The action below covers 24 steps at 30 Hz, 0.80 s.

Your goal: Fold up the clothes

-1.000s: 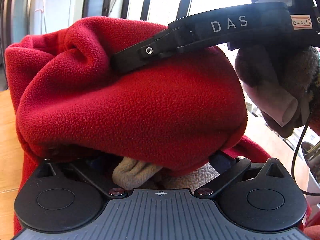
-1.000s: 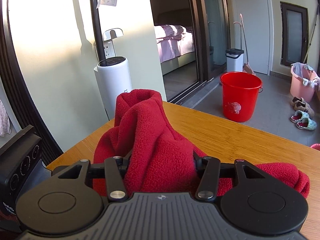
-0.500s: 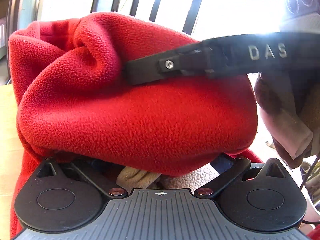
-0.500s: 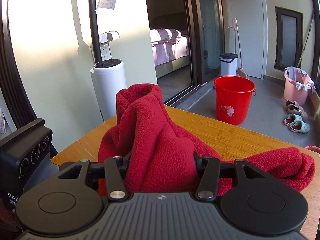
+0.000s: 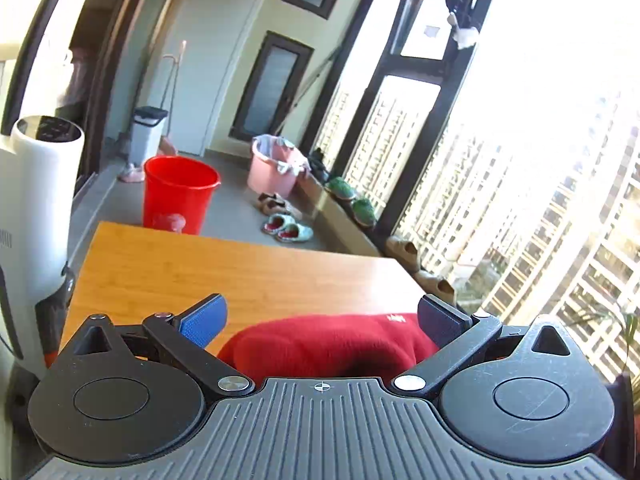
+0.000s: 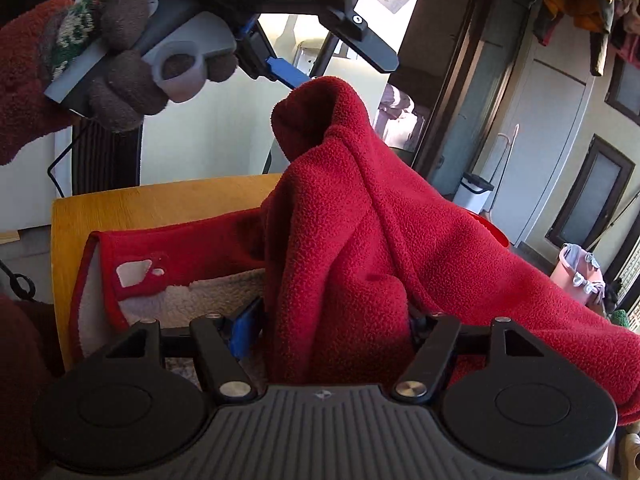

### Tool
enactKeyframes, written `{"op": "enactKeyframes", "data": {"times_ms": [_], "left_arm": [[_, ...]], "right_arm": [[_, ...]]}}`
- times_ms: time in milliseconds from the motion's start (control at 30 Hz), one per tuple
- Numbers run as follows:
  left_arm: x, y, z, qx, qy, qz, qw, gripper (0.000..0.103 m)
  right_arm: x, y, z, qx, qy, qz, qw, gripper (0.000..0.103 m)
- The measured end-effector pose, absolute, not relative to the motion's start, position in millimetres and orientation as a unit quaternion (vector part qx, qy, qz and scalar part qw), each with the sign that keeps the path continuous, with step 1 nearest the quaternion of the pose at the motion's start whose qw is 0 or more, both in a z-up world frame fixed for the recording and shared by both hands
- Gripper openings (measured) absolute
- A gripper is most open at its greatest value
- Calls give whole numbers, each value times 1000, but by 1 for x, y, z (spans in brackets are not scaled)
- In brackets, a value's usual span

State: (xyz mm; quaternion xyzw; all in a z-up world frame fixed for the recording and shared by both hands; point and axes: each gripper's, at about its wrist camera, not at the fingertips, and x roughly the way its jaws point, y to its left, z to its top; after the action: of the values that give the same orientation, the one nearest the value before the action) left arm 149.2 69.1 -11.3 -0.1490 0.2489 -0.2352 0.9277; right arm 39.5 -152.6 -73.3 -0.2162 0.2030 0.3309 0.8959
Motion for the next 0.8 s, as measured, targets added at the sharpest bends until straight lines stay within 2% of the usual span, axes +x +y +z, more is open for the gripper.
{"op": "enactKeyframes", "data": {"times_ms": [67,200,300,333,433,533,567,633,700,800], "left_arm": [[170,72,-14,-151,276,-229,921,103],[180,91,-18,-79,320,-230,916,102],[177,113,-28,-113,330,-240,906,102],[173,114,-29,-114,332,-240,905,102],[161,108,-32,-95,333,-238,907,102],[153,105,-35,-89,337,-241,906,102],[150,106,-35,-93,339,-243,904,102],[151,112,-36,-121,342,-257,896,101],[153,120,-34,-157,340,-273,886,101],[166,142,-23,-215,333,-280,875,102]], "right_arm": [[34,-161,-68,-197,215,334,896,69],[27,-198,-33,-111,235,350,900,70],[33,-242,8,-10,211,333,919,92],[40,-255,19,20,204,314,927,94],[71,-287,31,83,211,235,945,94],[108,-303,5,142,271,189,933,94],[119,-305,-9,165,297,184,922,94],[134,-306,-42,214,340,197,894,72],[132,-303,-63,242,359,211,876,56],[123,-307,-71,244,358,218,875,54]]}}
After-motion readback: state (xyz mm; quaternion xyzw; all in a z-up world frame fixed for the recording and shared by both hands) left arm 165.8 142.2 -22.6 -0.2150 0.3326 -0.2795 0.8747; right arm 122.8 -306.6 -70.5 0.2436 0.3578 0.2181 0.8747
